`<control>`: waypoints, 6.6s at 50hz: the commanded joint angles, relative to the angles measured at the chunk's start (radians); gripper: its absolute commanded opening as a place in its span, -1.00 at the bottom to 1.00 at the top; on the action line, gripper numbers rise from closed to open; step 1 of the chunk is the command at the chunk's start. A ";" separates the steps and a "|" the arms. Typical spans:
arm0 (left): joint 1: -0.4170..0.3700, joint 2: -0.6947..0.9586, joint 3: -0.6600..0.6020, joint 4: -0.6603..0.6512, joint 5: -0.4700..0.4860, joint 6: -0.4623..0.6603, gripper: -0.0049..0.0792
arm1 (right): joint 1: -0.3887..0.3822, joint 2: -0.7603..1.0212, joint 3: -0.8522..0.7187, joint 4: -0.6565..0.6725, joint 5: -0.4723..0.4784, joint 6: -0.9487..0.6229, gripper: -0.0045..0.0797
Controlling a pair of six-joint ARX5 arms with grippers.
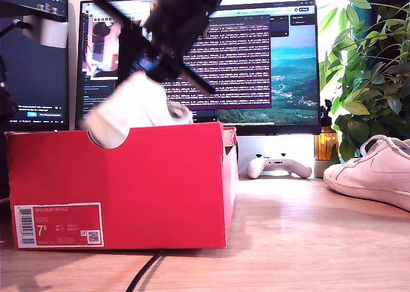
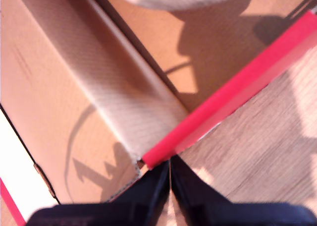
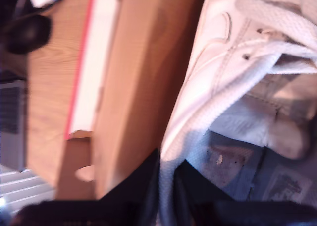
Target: Pack the white shoes by picking the first shoe and placing it inside the red shoebox, left side, then picking and rotating the second shoe and placing it in the shoebox
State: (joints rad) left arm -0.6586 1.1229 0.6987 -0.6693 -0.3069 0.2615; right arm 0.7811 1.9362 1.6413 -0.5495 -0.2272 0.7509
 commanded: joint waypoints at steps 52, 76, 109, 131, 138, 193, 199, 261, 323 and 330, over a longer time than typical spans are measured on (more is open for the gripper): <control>0.002 0.010 -0.010 0.000 0.011 0.001 -0.93 | 0.031 0.064 0.021 0.081 0.080 0.016 -0.23; 0.002 0.010 -0.010 -0.022 0.011 0.001 -0.93 | 0.031 0.061 0.038 0.040 0.034 -0.048 -0.23; 0.002 0.010 -0.010 -0.017 0.012 0.001 -0.93 | -0.005 0.061 0.151 -0.308 0.133 -0.283 -0.92; 0.002 0.010 -0.010 -0.014 0.011 0.001 -0.93 | -0.005 0.085 0.154 -0.410 0.237 -0.364 -0.92; 0.002 0.010 -0.010 -0.013 0.011 0.001 -0.93 | -0.005 0.150 0.154 -0.438 0.202 -0.357 -0.92; 0.002 0.010 -0.010 -0.039 0.011 0.001 -0.93 | 0.016 0.185 0.159 -0.367 0.209 -0.390 -0.92; 0.002 0.010 -0.010 -0.039 0.012 0.000 -0.93 | -0.010 0.167 0.205 -0.439 0.209 -0.393 -0.92; 0.002 0.010 -0.010 -0.037 0.064 0.000 -0.93 | -0.338 0.055 0.517 -0.819 0.344 0.050 -0.34; 0.002 0.010 -0.010 -0.037 0.064 0.000 -0.93 | -0.567 -0.323 -0.177 -0.821 0.463 0.568 0.12; 0.002 0.010 -0.010 -0.036 0.064 0.000 -0.93 | -0.618 -0.323 -0.203 -0.821 0.425 0.566 0.12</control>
State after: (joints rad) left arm -0.6579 1.1229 0.6987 -0.7101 -0.2440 0.2615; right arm 0.1837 1.6211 1.4677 -1.3705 0.2035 1.3117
